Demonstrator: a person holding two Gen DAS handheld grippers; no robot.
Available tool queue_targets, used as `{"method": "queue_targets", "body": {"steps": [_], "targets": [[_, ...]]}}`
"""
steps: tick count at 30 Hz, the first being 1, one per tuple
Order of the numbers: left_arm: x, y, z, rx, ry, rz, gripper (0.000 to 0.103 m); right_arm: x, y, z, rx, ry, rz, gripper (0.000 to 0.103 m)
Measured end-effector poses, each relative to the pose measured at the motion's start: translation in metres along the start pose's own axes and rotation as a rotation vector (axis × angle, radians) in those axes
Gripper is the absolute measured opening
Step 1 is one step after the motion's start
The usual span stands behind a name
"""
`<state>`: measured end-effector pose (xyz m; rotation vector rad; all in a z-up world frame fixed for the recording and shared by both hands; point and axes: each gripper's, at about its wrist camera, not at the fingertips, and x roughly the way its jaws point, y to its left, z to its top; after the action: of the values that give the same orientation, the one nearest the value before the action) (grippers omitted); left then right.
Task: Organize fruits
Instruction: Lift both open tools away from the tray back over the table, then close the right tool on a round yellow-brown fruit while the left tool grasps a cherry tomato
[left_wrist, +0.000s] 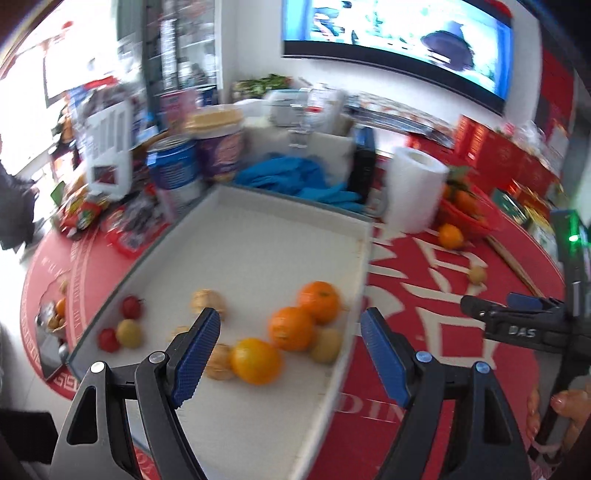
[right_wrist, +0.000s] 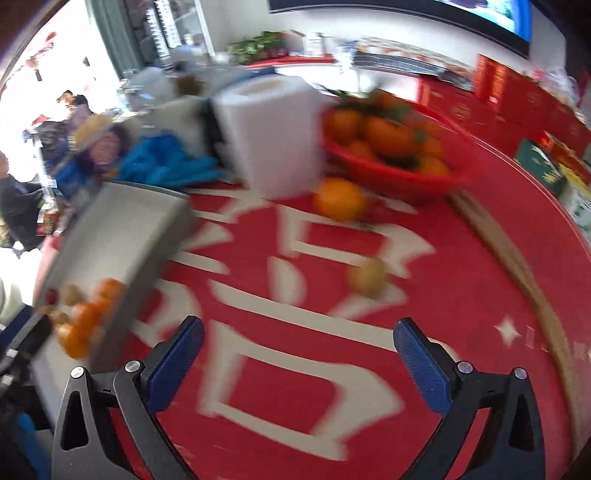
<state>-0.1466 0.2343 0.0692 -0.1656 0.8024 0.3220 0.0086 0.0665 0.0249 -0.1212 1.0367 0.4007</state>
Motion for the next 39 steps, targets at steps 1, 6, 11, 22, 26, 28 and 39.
{"method": "queue_targets", "body": {"steps": [1, 6, 11, 22, 26, 28, 39], "targets": [[0.000, -0.007, 0.000, 0.013, 0.004, -0.014, 0.082, 0.002, -0.010, -0.004, 0.009, 0.005, -0.018, 0.103], [0.003, -0.042, -0.001, 0.084, 0.031, -0.066, 0.082, 0.006, -0.034, -0.014, 0.023, -0.014, -0.075, 0.103], [0.004, -0.059, 0.001, 0.114, 0.046, -0.077, 0.082, 0.013, -0.027, -0.003, -0.003, -0.042, -0.061, 0.103], [-0.007, -0.079, 0.036, 0.149, 0.008, -0.059, 0.082, 0.018, -0.015, 0.013, -0.046, -0.105, -0.047, 0.027], [0.005, -0.106, 0.048, 0.185, 0.028, -0.100, 0.082, 0.009, -0.046, 0.002, 0.051, -0.103, 0.059, 0.027], [0.015, -0.125, 0.051, 0.211, 0.046, -0.129, 0.081, 0.002, -0.063, -0.008, 0.095, -0.108, 0.081, 0.027], [0.122, -0.211, 0.043, 0.226, 0.265, -0.210, 0.052, -0.031, -0.114, -0.057, 0.201, -0.143, 0.113, 0.027]]}}
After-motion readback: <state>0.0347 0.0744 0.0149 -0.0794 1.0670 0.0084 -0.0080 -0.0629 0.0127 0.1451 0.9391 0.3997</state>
